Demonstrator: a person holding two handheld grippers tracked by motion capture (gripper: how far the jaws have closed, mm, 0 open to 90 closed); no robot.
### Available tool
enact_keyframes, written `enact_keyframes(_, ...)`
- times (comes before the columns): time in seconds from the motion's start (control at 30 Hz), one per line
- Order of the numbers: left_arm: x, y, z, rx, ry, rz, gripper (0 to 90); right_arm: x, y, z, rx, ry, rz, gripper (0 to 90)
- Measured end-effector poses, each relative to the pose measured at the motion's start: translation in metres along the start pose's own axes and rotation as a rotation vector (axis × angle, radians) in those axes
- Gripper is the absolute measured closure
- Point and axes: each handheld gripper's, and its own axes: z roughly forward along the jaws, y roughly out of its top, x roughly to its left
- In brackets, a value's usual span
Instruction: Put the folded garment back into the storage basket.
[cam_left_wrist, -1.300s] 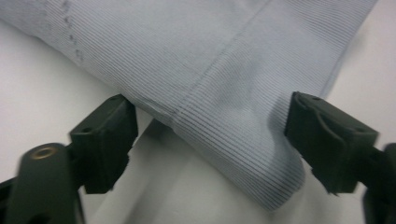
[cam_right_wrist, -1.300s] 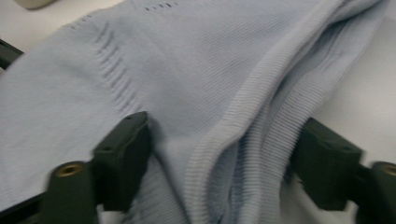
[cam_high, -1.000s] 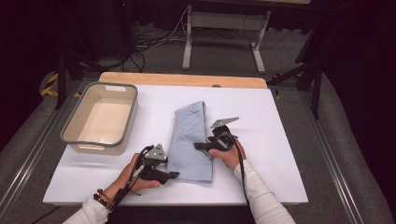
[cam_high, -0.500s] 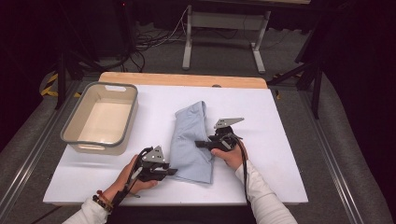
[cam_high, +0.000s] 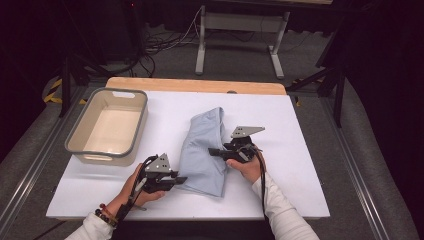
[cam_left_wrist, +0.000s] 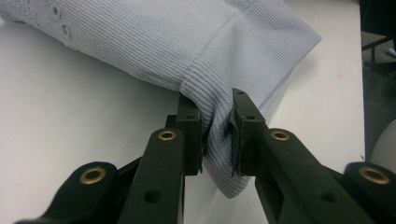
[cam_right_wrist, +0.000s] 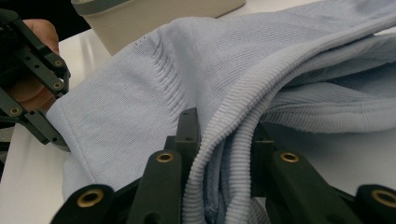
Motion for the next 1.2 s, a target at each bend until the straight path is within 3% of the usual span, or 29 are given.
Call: enact_keyframes(1.2,-0.003,0.009,-0.025,-0.055,0.092,0.084,77.5,0.026,0.024,-0.016,-0.092,-0.065,-0.124,73.1)
